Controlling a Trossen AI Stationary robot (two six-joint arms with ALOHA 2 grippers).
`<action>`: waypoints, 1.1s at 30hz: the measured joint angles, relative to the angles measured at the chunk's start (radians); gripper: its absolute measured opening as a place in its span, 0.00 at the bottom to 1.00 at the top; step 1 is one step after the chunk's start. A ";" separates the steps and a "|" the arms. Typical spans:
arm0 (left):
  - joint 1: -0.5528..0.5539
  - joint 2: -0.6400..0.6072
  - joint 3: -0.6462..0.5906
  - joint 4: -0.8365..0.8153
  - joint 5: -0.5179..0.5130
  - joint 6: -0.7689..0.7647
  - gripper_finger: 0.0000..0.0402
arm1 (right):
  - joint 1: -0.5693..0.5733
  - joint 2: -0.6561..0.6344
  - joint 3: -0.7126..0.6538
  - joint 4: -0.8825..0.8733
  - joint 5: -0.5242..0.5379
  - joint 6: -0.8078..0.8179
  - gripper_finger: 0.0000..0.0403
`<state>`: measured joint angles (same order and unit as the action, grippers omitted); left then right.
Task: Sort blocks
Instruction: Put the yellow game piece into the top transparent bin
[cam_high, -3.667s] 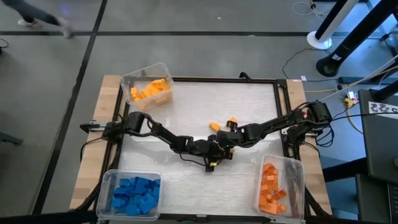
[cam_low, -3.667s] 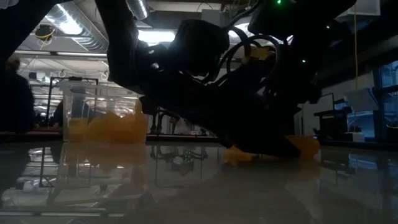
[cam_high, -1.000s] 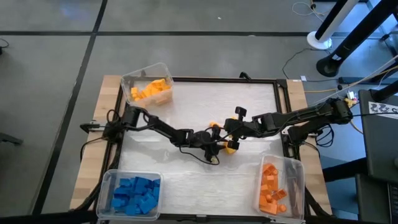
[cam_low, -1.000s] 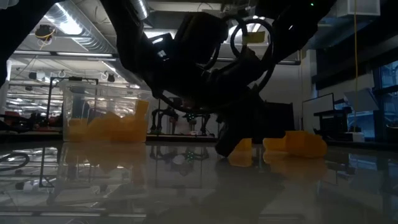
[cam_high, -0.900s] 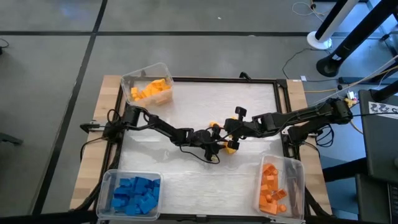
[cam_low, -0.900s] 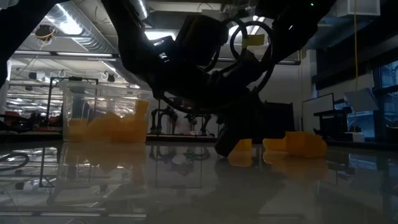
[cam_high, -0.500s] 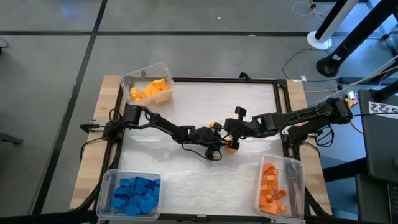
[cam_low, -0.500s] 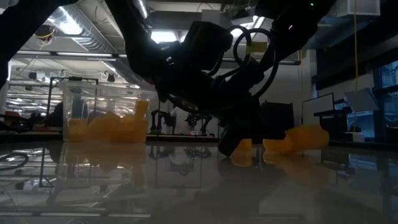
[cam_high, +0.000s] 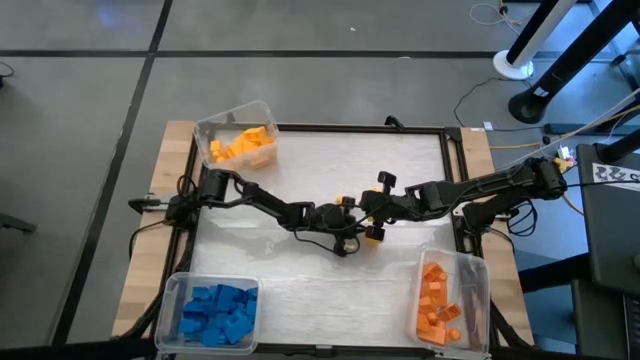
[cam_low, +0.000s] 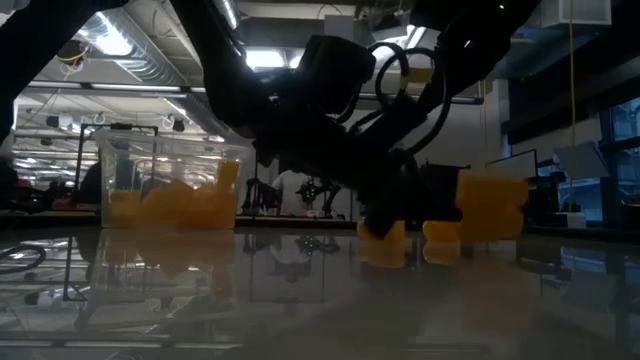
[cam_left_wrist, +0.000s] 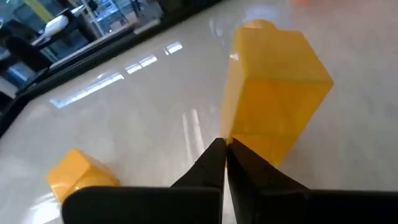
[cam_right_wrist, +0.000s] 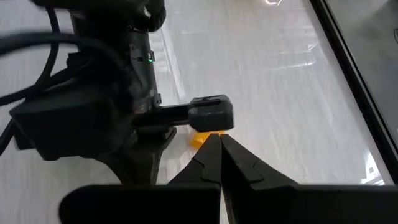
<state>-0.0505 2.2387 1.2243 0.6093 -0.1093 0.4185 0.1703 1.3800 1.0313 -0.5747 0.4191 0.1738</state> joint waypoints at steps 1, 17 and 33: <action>0.000 0.000 0.000 0.016 0.001 -0.026 0.00 | 0.000 0.000 0.000 0.000 0.000 0.000 0.00; 0.009 -0.108 -0.015 0.128 0.002 -0.290 0.00 | 0.000 -0.003 0.124 -0.036 0.045 -0.139 0.00; 0.178 -0.751 -0.211 -0.411 -0.098 -0.164 0.00 | 0.000 -0.005 0.458 -0.373 0.184 -0.291 0.00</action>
<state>0.1279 1.4881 1.0133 0.1982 -0.2072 0.2545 0.1707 1.3750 1.4891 -0.9480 0.6030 -0.1177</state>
